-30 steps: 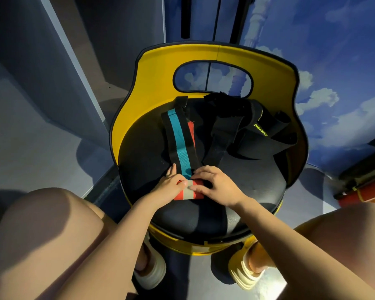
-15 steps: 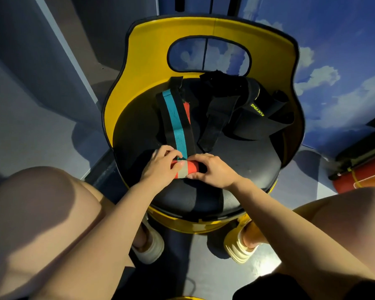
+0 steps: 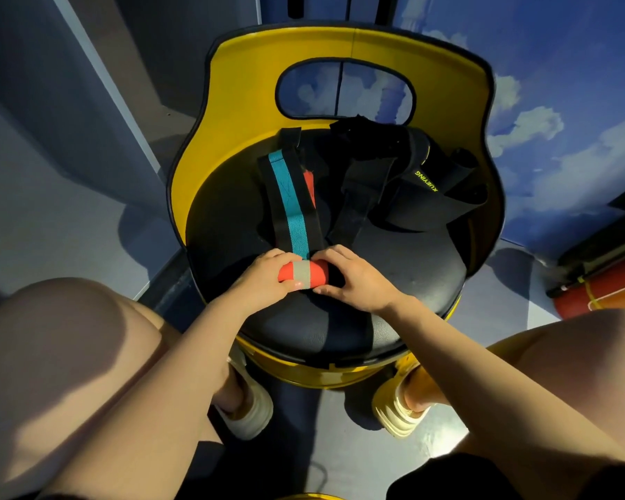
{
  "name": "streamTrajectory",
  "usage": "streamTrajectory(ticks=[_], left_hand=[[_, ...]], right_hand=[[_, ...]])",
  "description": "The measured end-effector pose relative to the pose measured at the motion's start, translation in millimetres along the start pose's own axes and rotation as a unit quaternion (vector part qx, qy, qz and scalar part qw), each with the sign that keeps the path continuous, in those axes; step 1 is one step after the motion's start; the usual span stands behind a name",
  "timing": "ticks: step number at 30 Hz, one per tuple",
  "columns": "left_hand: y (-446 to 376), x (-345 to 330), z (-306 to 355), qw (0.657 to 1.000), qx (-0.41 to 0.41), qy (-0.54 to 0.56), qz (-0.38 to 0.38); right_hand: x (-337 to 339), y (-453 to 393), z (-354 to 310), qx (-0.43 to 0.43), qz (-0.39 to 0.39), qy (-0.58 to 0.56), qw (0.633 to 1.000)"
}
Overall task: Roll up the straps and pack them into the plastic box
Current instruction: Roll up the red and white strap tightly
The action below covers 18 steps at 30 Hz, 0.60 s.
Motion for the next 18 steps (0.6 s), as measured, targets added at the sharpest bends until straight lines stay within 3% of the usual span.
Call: streamTrajectory(ticks=[6, 13, 18], left_hand=[[0.4, -4.1, -1.7, 0.994, 0.027, 0.103, 0.022], [8.8, -11.5, 1.9, 0.992, 0.002, 0.086, 0.093], [7.6, -9.4, 4.0, 0.99, 0.025, 0.118, 0.075]], right_hand=[[1.0, -2.5, -0.6, -0.037, 0.004, -0.057, 0.998], [9.1, -7.8, -1.0, -0.111, -0.043, -0.106, 0.987], [12.8, -5.5, -5.5, -0.17, -0.047, -0.143, 0.974]])
Point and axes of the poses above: each hand's wrist, its own y-axis away from the middle knuckle, its own x-axis out of the back of the hand, z = x × y, the point moved 1 cm from there along -y, towards the middle knuckle, and after that the axes turned 3 degrees about -x, right-handed, at the moved point
